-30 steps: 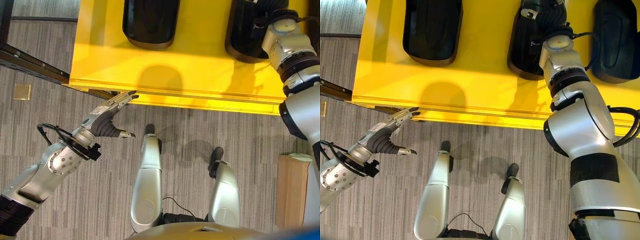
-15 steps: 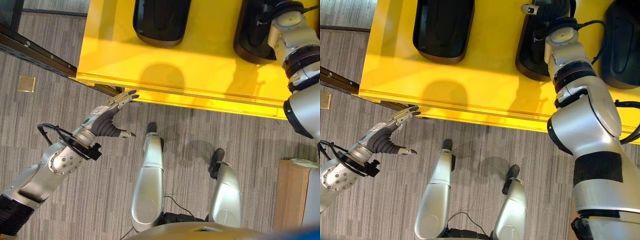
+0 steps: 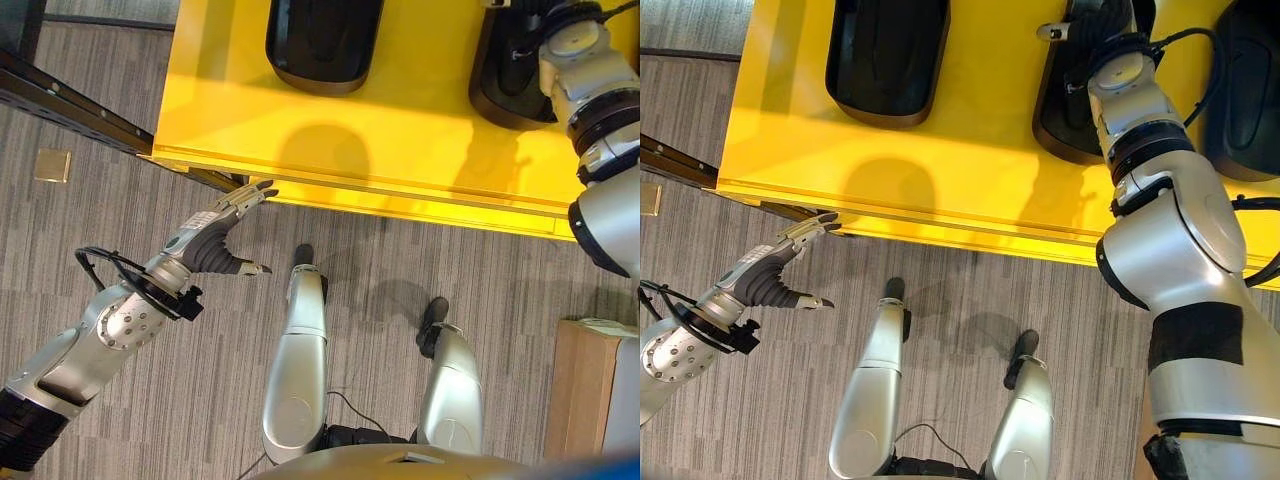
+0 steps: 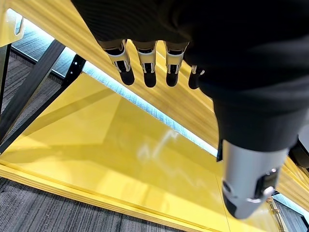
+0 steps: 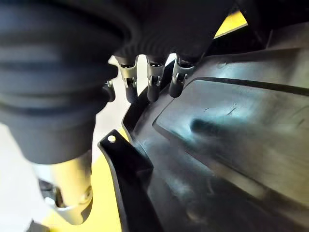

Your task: Move parts from the plastic box to the shelf.

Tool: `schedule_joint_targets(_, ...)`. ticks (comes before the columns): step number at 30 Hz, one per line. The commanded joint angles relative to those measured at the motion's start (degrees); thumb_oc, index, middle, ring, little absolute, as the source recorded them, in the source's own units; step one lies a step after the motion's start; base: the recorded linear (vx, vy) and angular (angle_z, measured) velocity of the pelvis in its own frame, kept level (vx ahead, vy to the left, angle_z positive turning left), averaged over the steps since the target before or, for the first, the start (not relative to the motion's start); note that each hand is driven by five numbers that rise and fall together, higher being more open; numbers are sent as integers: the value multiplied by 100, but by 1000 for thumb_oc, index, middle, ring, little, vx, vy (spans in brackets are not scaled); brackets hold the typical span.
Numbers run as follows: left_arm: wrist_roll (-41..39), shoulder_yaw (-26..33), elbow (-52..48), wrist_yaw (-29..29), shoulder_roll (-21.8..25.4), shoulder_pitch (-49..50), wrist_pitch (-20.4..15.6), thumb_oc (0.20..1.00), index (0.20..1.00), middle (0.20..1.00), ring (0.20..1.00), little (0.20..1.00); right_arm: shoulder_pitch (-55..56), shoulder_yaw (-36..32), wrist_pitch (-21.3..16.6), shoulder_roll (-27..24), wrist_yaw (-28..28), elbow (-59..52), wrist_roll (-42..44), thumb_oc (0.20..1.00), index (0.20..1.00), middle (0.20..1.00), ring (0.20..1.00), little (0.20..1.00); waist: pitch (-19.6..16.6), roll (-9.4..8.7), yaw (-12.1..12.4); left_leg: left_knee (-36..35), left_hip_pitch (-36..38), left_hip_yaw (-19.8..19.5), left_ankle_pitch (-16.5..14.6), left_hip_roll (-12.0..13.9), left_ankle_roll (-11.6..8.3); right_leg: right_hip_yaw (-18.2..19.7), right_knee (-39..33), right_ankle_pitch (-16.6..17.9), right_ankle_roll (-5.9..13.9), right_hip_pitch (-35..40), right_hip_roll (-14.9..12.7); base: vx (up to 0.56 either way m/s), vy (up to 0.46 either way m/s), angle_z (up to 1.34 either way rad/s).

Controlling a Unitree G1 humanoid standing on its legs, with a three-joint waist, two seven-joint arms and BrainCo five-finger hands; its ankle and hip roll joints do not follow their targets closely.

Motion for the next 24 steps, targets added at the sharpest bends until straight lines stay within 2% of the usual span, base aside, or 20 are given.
schedule_joint_targets(1,132,87,-151,223,-116,113,-216,1000,1000,1000,1000,1000,-398,-127,-103,-223,65,79,-414,1000,1000,1000,1000,1000,77,-115,170,-583,-26,80,255,65,205,261,932,-522,-354,-175,33,0,0,0)
schedule_joint_targets(24,287,489,-86,102,-230,438,-229,1000,1000,1000,1000,1000,-179,454,-82,-355,541,-355,-1236,1000,1000,1000,1000,1000,152,-170,198,-601,-104,48,273,45,205,202,908,-512,-359,-211,31,0,0,0)
